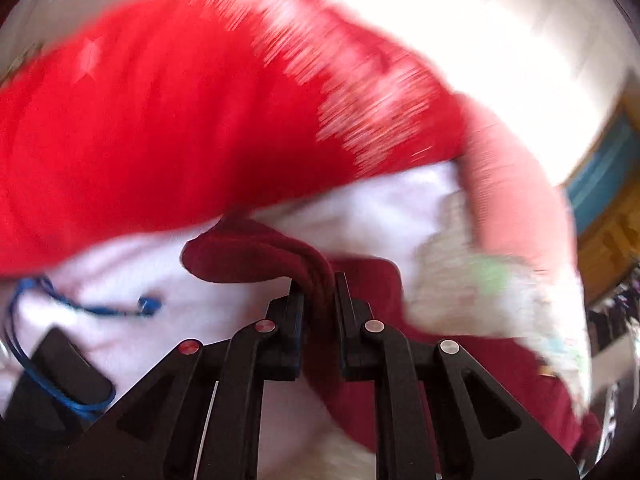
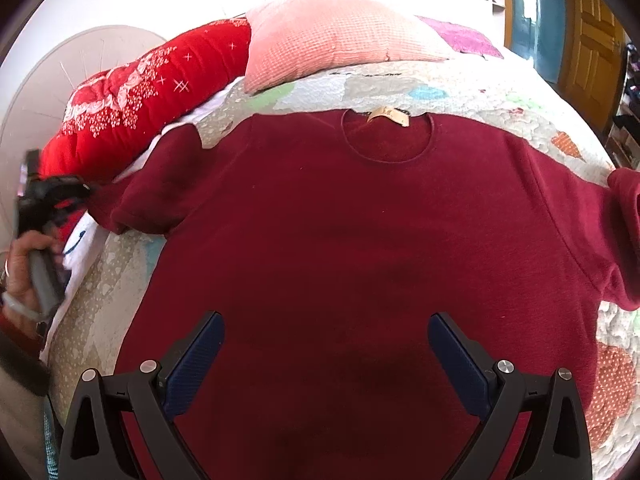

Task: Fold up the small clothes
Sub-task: 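Grasp the sleeve nearest the left tool and fold it across the sweater body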

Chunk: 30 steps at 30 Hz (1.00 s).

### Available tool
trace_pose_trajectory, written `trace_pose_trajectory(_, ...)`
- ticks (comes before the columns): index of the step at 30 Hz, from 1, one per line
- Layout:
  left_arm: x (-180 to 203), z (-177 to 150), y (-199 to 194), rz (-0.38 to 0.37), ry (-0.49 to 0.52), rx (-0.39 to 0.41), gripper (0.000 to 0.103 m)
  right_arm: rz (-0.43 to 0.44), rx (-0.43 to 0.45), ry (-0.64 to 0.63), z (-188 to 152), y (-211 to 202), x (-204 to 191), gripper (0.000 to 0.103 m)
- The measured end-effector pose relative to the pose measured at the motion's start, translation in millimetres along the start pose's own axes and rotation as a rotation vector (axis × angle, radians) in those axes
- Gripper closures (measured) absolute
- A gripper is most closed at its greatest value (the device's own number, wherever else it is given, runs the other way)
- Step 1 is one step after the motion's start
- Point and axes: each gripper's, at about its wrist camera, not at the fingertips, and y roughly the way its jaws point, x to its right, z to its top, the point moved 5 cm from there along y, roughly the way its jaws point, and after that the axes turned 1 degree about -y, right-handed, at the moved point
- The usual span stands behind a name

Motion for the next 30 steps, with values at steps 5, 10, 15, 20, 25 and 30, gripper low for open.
trace_pose_trajectory(5, 93, 12, -78, -0.199, 0.153, 0.083, 0.092, 0.006, 0.028, 0.049, 3, -11, 17, 0.002)
trace_pose_trajectory(10, 204, -33, -106, -0.408, 0.302, 0.046, 0.092, -0.023, 0.075, 0.117, 8, -31, 51, 0.002)
trace_pose_trajectory(15, 281, -114, -55, -0.485, 0.367, -0.115, 0.092, -0.068, 0.094, 0.176, 9, -47, 91, 0.002)
trace_pose_trajectory(20, 324, -203, -13, -0.551, 0.416, -0.287, 0.092, -0.132, 0.088, 0.217, 2, -56, 131, 0.002)
trace_pose_trajectory(25, 329, -241, -12, -0.587, 0.474, -0.393, 0.086, -0.162, 0.094, 0.285, -3, -65, 162, 0.002)
trace_pose_trajectory(30, 282, -202, -64, -0.619, 0.47, -0.306, 0.051, -0.139, 0.116, 0.294, 10, -64, 168, 0.002)
